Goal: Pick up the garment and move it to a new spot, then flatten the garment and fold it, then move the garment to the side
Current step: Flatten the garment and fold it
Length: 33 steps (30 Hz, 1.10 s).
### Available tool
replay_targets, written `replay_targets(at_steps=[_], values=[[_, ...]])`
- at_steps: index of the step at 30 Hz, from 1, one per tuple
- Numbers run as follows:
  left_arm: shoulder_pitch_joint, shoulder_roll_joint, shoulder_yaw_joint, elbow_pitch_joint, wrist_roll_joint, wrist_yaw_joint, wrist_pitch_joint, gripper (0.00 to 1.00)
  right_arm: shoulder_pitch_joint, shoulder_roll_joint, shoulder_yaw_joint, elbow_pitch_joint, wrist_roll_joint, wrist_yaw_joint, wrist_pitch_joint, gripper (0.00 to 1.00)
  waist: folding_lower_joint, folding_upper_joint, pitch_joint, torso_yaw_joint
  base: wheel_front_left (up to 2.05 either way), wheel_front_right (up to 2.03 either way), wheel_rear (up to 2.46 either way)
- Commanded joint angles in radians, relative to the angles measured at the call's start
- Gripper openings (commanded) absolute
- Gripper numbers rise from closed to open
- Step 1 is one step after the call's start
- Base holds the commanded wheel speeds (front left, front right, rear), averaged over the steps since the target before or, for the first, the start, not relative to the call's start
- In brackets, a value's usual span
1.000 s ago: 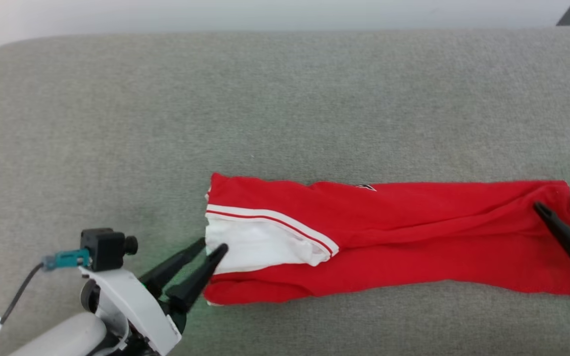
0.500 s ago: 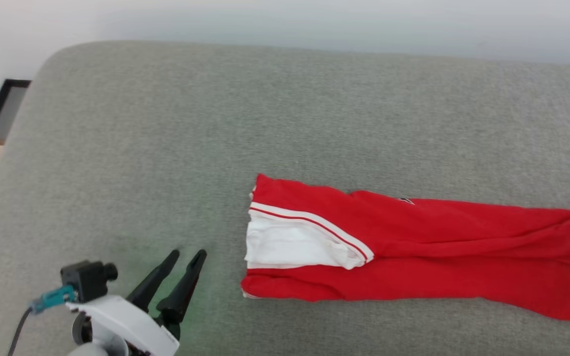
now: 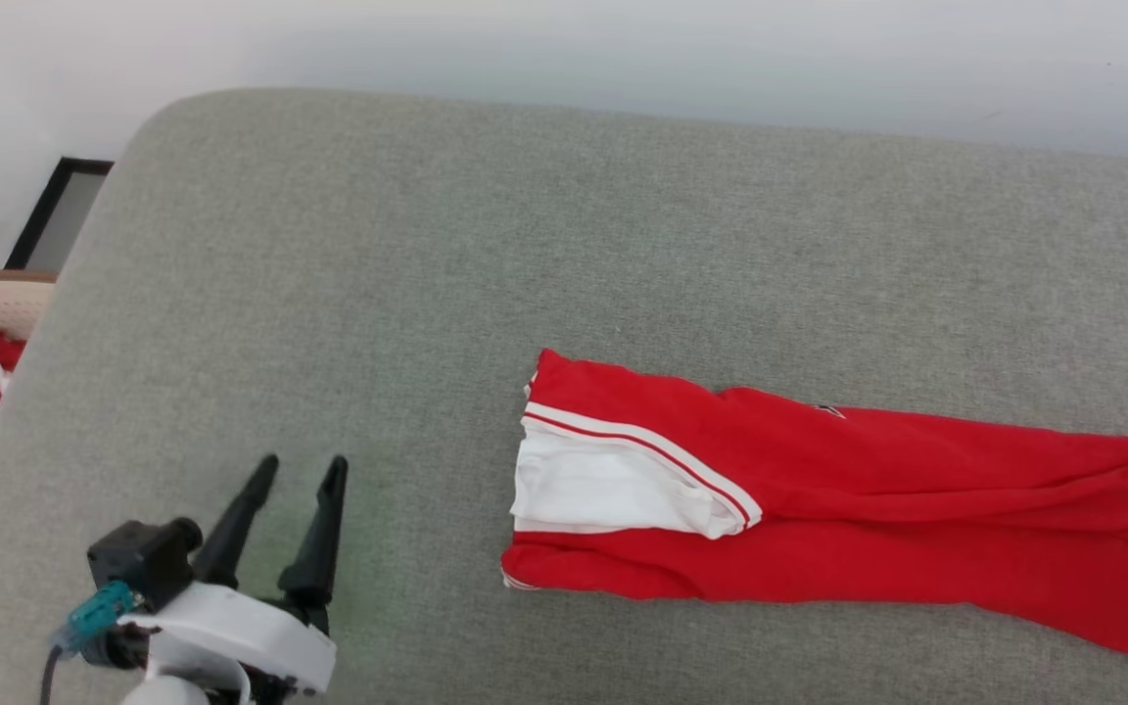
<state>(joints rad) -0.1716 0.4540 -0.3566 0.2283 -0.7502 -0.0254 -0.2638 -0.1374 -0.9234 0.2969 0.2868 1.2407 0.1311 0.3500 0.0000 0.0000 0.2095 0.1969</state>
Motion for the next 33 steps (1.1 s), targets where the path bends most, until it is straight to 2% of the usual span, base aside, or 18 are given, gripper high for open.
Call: replay_targets(at_steps=[1,7,12,17,24,25,26,27,28,33], values=[[0.012,-0.025,0.044,-0.018,0.065,0.005,0.000,1.00,0.009,0.002,-0.011,-0.008,0.000,-0.001,0.013,1.00,0.0000,0.0000,0.000,-0.006,0.00,0.00,0.00],[0.046,-0.120,0.195,-0.084,0.312,-0.018,0.000,1.00,-0.017,0.002,-0.064,-0.015,-0.029,-0.001,0.059,1.00,0.0000,0.0000,0.004,-0.019,0.00,0.00,0.00],[0.068,-0.196,0.279,-0.108,0.406,-0.056,0.000,1.00,-0.046,0.035,-0.097,0.015,-0.052,-0.001,0.145,1.00,0.0000,0.0000,0.012,-0.022,0.00,0.00,0.00],[0.064,-0.237,0.308,-0.090,0.460,-0.082,0.000,1.00,-0.090,0.101,-0.096,0.080,-0.079,-0.001,0.259,1.00,0.0000,0.0000,0.029,-0.019,0.00,0.00,0.00],[0.038,-0.287,0.337,-0.064,0.503,-0.102,0.000,1.00,-0.171,0.260,-0.092,0.175,-0.213,0.000,0.367,1.00,0.0000,0.0000,0.057,-0.003,0.00,0.00,0.00],[0.037,-0.291,0.339,-0.062,0.509,-0.103,0.000,1.00,-0.176,0.278,-0.095,0.183,-0.230,0.000,0.383,0.80,0.0000,0.0000,0.059,-0.002,0.00,0.00,0.00],[0.036,-0.294,0.341,-0.060,0.512,-0.105,0.000,1.00,-0.178,0.294,-0.101,0.185,-0.242,0.002,0.396,0.42,0.0000,0.0000,0.061,-0.001,0.00,0.00,0.00],[0.036,-0.299,0.343,-0.060,0.516,-0.106,0.000,1.00,-0.181,0.306,-0.105,0.188,-0.255,0.002,0.411,0.26,0.0000,0.0000,0.062,-0.001,0.00,0.00,0.00],[0.035,-0.300,0.344,-0.060,0.518,-0.106,0.000,1.00,-0.181,0.317,-0.111,0.186,-0.270,0.002,0.423,0.00,0.0000,0.0000,0.063,-0.002,0.00,0.00,0.00],[0.034,-0.293,0.338,-0.066,0.532,-0.106,0.000,1.00,-0.181,0.343,-0.172,0.167,-0.322,0.003,0.448,0.00,0.0000,0.0000,0.068,-0.015,0.00,0.00,0.00]])
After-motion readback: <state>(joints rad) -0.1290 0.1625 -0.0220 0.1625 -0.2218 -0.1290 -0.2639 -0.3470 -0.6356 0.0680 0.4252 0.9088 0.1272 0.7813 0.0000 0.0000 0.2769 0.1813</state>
